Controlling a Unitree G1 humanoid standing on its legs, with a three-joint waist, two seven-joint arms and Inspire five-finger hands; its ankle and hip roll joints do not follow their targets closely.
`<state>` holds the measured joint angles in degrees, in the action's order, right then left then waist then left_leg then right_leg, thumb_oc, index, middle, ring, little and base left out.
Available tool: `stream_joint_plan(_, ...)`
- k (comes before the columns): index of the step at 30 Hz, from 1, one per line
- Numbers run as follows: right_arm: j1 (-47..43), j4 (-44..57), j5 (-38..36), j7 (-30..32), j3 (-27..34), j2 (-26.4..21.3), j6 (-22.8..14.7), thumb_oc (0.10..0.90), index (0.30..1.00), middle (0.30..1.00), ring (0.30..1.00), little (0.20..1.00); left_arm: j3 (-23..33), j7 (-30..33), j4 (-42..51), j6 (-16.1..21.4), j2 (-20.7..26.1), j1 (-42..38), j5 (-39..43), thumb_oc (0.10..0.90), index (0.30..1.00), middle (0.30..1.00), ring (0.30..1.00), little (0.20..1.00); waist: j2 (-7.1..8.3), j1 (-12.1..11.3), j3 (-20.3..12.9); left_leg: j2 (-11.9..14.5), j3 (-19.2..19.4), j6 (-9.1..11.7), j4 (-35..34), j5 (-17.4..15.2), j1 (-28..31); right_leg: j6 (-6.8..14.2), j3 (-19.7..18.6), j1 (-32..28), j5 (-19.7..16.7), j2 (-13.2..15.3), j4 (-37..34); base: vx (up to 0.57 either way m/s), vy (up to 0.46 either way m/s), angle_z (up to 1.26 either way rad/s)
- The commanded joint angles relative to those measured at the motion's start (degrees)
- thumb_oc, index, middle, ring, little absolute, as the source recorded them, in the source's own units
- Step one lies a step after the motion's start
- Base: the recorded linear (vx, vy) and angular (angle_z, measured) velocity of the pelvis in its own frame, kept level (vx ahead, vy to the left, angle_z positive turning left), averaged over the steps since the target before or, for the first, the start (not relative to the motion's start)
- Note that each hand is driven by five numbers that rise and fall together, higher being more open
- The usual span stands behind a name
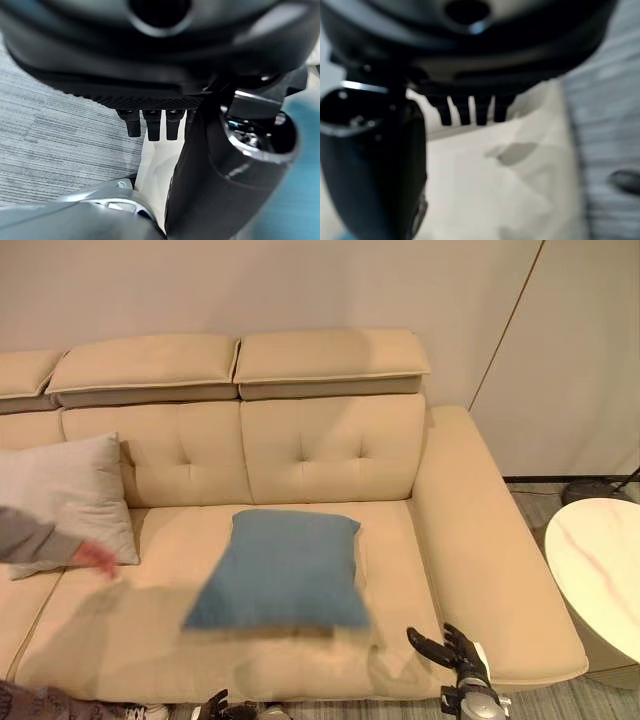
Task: Pick up all the scattered cushions and arrange them neatly on the sofa.
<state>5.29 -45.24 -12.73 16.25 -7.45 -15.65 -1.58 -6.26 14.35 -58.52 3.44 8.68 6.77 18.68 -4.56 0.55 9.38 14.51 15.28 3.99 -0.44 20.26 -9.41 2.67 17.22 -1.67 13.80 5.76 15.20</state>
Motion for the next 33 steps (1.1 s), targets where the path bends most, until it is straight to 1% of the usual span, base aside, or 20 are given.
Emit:
stream_joint_plan(1, -3.8, 3.8, 2.2, -0.3, 2.0, -1.4, -2.8, 0.800, 0.900, 0.900, 0.900, 0.900, -2.2, -0.5, -0.6, -0.6, -1.5, 0.6, -1.0, 0.800, 0.900, 0.900, 0.900, 0.900, 4.58, 1.0, 2.7, -0.9, 2.3, 0.0, 10.9, -22.6, 2.0, -1.4, 0.3, -2.6, -2.2, 1.9, -7.0, -0.23, -0.078, 0.02)
stream_joint_plan(2, -3.7, 3.2, 2.1, -0.2, 2.3, -1.4, -3.1, 0.800, 0.900, 0.900, 0.900, 0.900, -2.0, -0.6, -1.9, -0.7, -1.6, 0.5, -1.3, 0.800, 0.900, 0.900, 0.900, 0.900, 5.07, 1.4, 2.1, -1.5, 1.9, -0.5, 14.3, -25.9, 3.1, -1.5, 0.4, -2.3, -3.0, 2.4, -7.9, -0.23, -0.047, -0.02)
stream_joint_plan(3, -3.7, 2.9, 2.1, -0.3, 2.7, -1.5, -3.4, 0.800, 0.900, 0.900, 0.900, 0.900, -1.8, -0.8, -3.1, -0.8, -1.6, 0.3, -1.9, 0.800, 0.900, 0.900, 0.900, 0.900, 5.15, 1.8, 1.4, -2.0, 1.6, -1.2, 16.2, -26.5, 4.1, -1.9, 1.0, -1.5, -4.2, 2.6, -8.6, -0.20, -0.032, -0.13)
stream_joint_plan(5, -3.4, 1.9, 2.1, -0.6, 3.4, -1.5, -3.8, 0.800, 0.900, 0.900, 0.900, 0.900, -1.9, -1.1, -5.5, -1.1, -1.7, 0.2, -3.8, 0.800, 0.900, 0.900, 0.900, 0.900, 5.10, 2.8, 0.0, -3.9, 1.0, -1.6, 18.7, -29.4, 8.2, -1.9, 1.7, -1.2, -4.8, 2.9, -9.4, -0.11, 0.010, -0.20)
stream_joint_plan(6, -2.4, 2.9, 2.4, -0.2, 4.0, -1.4, -4.2, 0.800, 0.900, 0.900, 0.900, 0.900, -1.9, -1.6, -7.0, -0.7, -2.1, 1.3, -5.5, 0.800, 0.900, 0.900, 0.900, 0.900, 5.08, 3.2, -0.6, -5.0, 1.3, -1.9, 18.6, -30.9, 10.0, -1.8, 2.3, -1.1, -5.0, 2.9, -9.5, -0.02, 0.043, 0.16)
stream_joint_plan(7, -1.5, 3.3, 1.9, 0.0, 4.9, -1.1, -4.6, 0.800, 0.900, 0.900, 0.900, 0.900, -2.2, -1.6, -8.4, -0.6, -3.0, 2.1, -6.7, 0.800, 0.900, 0.900, 0.900, 0.900, 4.51, 3.9, -1.0, -5.7, 2.2, -1.8, 16.8, -33.3, 12.9, -1.1, 2.6, -1.2, -4.4, 2.5, -9.0, 0.00, 0.102, 0.56)
stream_joint_plan(8, -0.3, 3.5, 1.8, 0.1, 5.6, -0.5, -4.7, 0.800, 0.900, 0.900, 0.900, 0.900, -1.8, -0.8, -9.3, -0.9, -3.5, 2.2, -7.7, 0.800, 0.900, 0.900, 0.900, 0.900, 4.17, 5.0, -1.4, -6.6, 4.1, -2.7, 13.5, -34.3, 15.1, -0.5, 3.4, -0.9, -4.8, 2.8, -8.6, 0.00, 0.170, 0.82)
stream_joint_plan(9, 0.0, 4.0, 1.4, 0.3, 5.9, -0.3, -5.3, 0.800, 0.900, 0.900, 0.900, 0.900, -1.2, -1.0, -9.8, -0.7, -3.2, 1.8, -7.6, 0.800, 0.900, 0.900, 0.900, 0.900, 3.43, 5.2, -1.5, -7.3, 4.4, -2.3, 9.1, -33.8, 16.4, 0.0, 3.7, -0.7, -5.4, 2.8, -8.8, -0.10, 0.195, 0.82)
stream_joint_plan(10, 0.2, 4.1, 1.0, 0.5, 6.1, 0.1, -5.6, 0.800, 0.900, 0.900, 0.900, 0.900, -1.2, -1.0, -10.3, -0.8, -2.6, 1.1, -8.4, 0.800, 0.900, 0.900, 0.900, 0.900, 3.43, 5.3, -1.6, -9.0, 3.6, -2.6, 6.0, -32.1, 15.9, 0.1, 4.5, 0.0, -7.2, 3.1, -9.3, -0.13, 0.176, 0.58)
stream_joint_plan(11, -0.2, 3.7, 0.2, 0.7, 6.4, 0.5, -5.8, 0.800, 0.900, 0.900, 0.900, 0.900, -1.6, -0.4, -10.6, -0.6, -2.0, 0.5, -9.2, 0.800, 0.900, 0.900, 0.900, 0.900, 3.24, 5.6, -1.6, -9.6, 2.9, -2.5, 3.3, -31.7, 16.8, 0.4, 5.1, 0.2, -8.0, 3.4, -9.4, -0.14, 0.152, 0.36)
stream_joint_plan(12, 0.1, 3.5, -0.3, 1.1, 6.6, 0.9, -5.9, 0.800, 0.900, 0.900, 0.900, 0.900, -2.1, 0.0, -10.6, -0.4, -1.8, 0.5, -10.3, 0.800, 0.900, 0.900, 0.900, 0.900, 3.19, 5.8, -1.7, -9.8, 3.1, -2.6, 2.0, -31.4, 17.2, 0.7, 5.3, 0.3, -8.4, 3.6, -9.8, -0.06, 0.144, 0.24)
stream_joint_plan(15, 1.1, 4.8, -0.6, 1.0, 5.8, 1.9, -6.1, 0.800, 0.900, 0.900, 0.900, 0.900, -2.4, 0.2, -9.4, 0.0, -0.8, -0.7, -9.8, 0.800, 0.900, 0.900, 0.900, 0.900, 3.28, 5.6, -2.1, -10.9, 3.1, -3.6, 0.8, -31.6, 17.5, 1.2, 5.0, 0.1, -9.3, 4.1, -10.8, -0.03, 0.119, 0.25)
stream_joint_plan(18, 0.2, 4.5, 0.3, 0.3, 4.2, 1.7, -5.6, 0.800, 0.900, 0.900, 0.900, 0.900, -1.5, 0.4, -7.5, 0.6, 0.6, -2.7, -8.4, 0.800, 0.900, 0.900, 0.900, 0.900, 3.49, 5.1, -1.9, -11.5, 3.1, -4.3, 0.3, -31.7, 17.5, 1.9, 4.9, 0.5, -10.2, 5.0, -10.6, -0.08, 0.095, 0.16)
stream_joint_plan(21, -0.2, 4.5, 0.5, 0.1, 3.5, 2.3, -5.3, 0.800, 0.900, 0.900, 0.900, 0.900, -1.0, 0.3, -6.9, 0.6, 0.6, -2.3, -7.9, 0.800, 0.900, 0.900, 0.900, 0.900, 3.69, 4.6, -2.1, -12.2, 3.0, -4.7, -2.1, -31.0, 18.2, 2.6, 5.2, 0.5, -11.1, 5.5, -10.8, -0.06, 0.053, -0.13)
stream_joint_plan(24, -0.4, 3.9, 0.7, -0.2, 3.0, 2.7, -5.2, 0.800, 0.900, 0.900, 0.900, 0.900, -0.3, 0.1, -8.5, 0.5, 0.3, -1.7, -8.0, 0.800, 0.900, 0.900, 0.900, 0.900, 3.85, 4.2, -2.8, -12.5, 2.5, -4.5, -4.6, -29.8, 18.6, 3.0, 5.9, -0.1, -11.5, 5.5, -12.2, -0.04, 0.011, -0.02)
stream_joint_plan(26, -0.2, 4.2, 1.4, -0.1, 2.6, 2.9, -5.3, 0.800, 0.900, 0.900, 0.900, 0.900, -0.1, 0.0, -9.5, 0.4, -0.3, -0.8, -8.3, 0.800, 0.900, 0.900, 0.900, 0.900, 4.04, 3.9, -2.9, -12.4, 2.3, -4.4, -4.6, -29.6, 18.2, 3.2, 6.3, -0.4, -11.7, 5.4, -12.7, -0.05, -0.013, 0.05)
stream_joint_plan(28, -0.9, 2.6, 0.8, 0.1, 3.0, 3.1, -5.4, 0.800, 0.900, 0.900, 0.900, 0.900, 0.1, -0.6, -10.7, 0.3, 0.4, -0.2, -8.9, 0.800, 0.900, 0.900, 0.900, 0.900, 4.14, 3.7, -3.0, -12.4, 2.1, -4.3, -4.6, -29.3, 18.0, 3.1, 6.5, -0.6, -11.6, 5.3, -12.9, -0.02, -0.013, 0.06)
stream_joint_plan(30, -0.1, 4.6, 1.2, 0.5, 2.0, 3.6, -5.6, 0.800, 0.900, 0.900, 0.900, 0.900, 1.8, 0.0, -13.1, -1.2, 0.7, -2.5, -9.0, 0.800, 0.900, 0.900, 0.900, 0.900, 4.57, 4.0, -3.6, -12.3, 2.3, -3.8, -4.6, -28.9, 17.6, 3.2, 6.8, -1.2, -11.5, 5.1, -13.2, 0.00, -0.029, 0.10)
stream_joint_plan(33, 0.9, 9.0, 1.2, 1.3, 2.8, 3.4, -6.0, 0.800, 0.900, 0.900, 0.900, 0.900, 3.8, 1.8, -10.5, -0.2, 1.8, -3.6, -7.4, 0.800, 0.900, 0.900, 0.900, 0.900, 4.77, 4.4, -4.3, -12.1, 2.3, -3.5, -4.6, -28.7, 17.8, 3.2, 7.0, -1.9, -11.2, 5.0, -12.9, 0.04, -0.030, 0.03)
